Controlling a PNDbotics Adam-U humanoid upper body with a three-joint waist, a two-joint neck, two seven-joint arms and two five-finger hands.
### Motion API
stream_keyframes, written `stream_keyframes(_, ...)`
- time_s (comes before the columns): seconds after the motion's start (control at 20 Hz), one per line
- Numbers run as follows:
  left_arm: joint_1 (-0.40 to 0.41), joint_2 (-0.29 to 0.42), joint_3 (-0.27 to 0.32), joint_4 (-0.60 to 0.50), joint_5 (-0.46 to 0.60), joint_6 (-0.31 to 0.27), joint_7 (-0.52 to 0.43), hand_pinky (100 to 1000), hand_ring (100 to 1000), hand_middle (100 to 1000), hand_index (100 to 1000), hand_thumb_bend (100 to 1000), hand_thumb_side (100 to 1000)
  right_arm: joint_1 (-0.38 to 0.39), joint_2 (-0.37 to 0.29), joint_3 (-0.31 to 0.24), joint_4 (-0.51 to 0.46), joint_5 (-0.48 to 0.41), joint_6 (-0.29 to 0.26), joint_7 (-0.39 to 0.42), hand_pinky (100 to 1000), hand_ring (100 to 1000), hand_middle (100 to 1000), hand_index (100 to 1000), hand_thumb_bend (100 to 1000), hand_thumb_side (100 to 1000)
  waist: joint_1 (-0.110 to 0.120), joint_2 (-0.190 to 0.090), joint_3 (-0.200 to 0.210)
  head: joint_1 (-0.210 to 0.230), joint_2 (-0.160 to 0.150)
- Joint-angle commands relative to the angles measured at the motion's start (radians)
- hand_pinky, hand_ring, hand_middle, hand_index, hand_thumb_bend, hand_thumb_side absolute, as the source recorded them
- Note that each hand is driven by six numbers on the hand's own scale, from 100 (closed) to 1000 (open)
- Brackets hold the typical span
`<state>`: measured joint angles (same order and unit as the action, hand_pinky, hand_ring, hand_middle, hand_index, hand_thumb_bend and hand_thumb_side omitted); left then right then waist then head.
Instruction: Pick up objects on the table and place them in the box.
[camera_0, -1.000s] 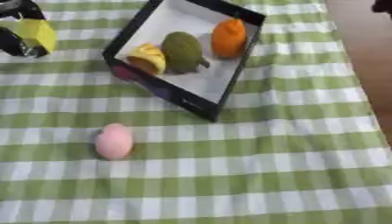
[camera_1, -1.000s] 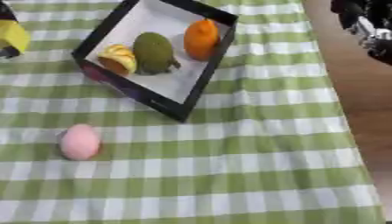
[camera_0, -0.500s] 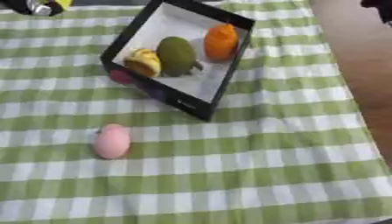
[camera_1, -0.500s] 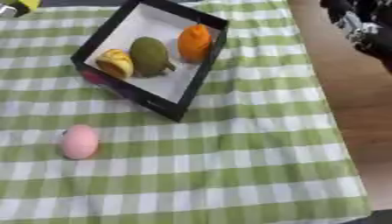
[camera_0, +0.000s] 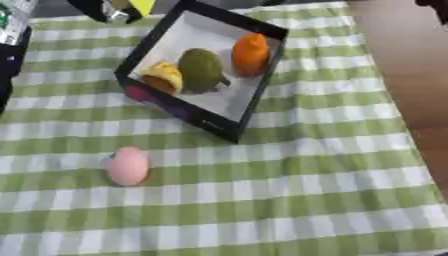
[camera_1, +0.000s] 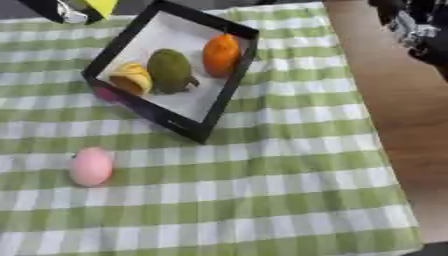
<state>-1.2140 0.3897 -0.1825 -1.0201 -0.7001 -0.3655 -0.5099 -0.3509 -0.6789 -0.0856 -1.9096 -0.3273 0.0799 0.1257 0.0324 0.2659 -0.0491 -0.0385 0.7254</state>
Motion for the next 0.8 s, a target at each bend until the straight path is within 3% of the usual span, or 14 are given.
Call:
stream_keyframes(0.05,-0.034,-0.043,0.003,0.015,-0.044,0.013,0.026,725,626,553,614,326,100,-0.022,-0.015,-0.010,-0.024,-0.013,0.005,-0.019,996,831,720,786,179,354,0.015,-0.037,-0.009,0.012,-0.020)
stream_keyframes(0.35,-0.010,-0.143,0.025,0.113,-0.193,0.049,0.117,723,625,558,619,321,100,-0.037,-0.003,-0.011,-0.031,-0.023,0.015,-0.073,998,836,727,786,181,346,0.024,-0.032,-0.024,0.033,-0.029)
stream_keyframes(0.55,0.007,-0.173,0.033,0.188,-0.272,0.052,0.152,725,638,572,628,368,100,-0.038,0.000,-0.005,-0.035,-0.025,0.018,-0.075,998,834,724,783,178,350,0.025,-0.030,-0.025,0.040,-0.032)
stream_keyframes(0.65,0.013,-0.182,0.038,0.213,-0.304,0.048,0.164,756,673,618,686,457,100,-0.038,0.001,-0.004,-0.036,-0.023,0.018,-0.069,998,832,721,781,177,352,0.025,-0.030,-0.025,0.041,-0.032)
stream_keyframes(0.8,0.015,-0.184,0.044,0.226,-0.324,0.038,0.168,859,800,761,827,697,100,-0.034,0.001,-0.006,-0.034,-0.022,0.018,-0.064,997,830,719,779,178,354,0.024,-0.029,-0.022,0.040,-0.030)
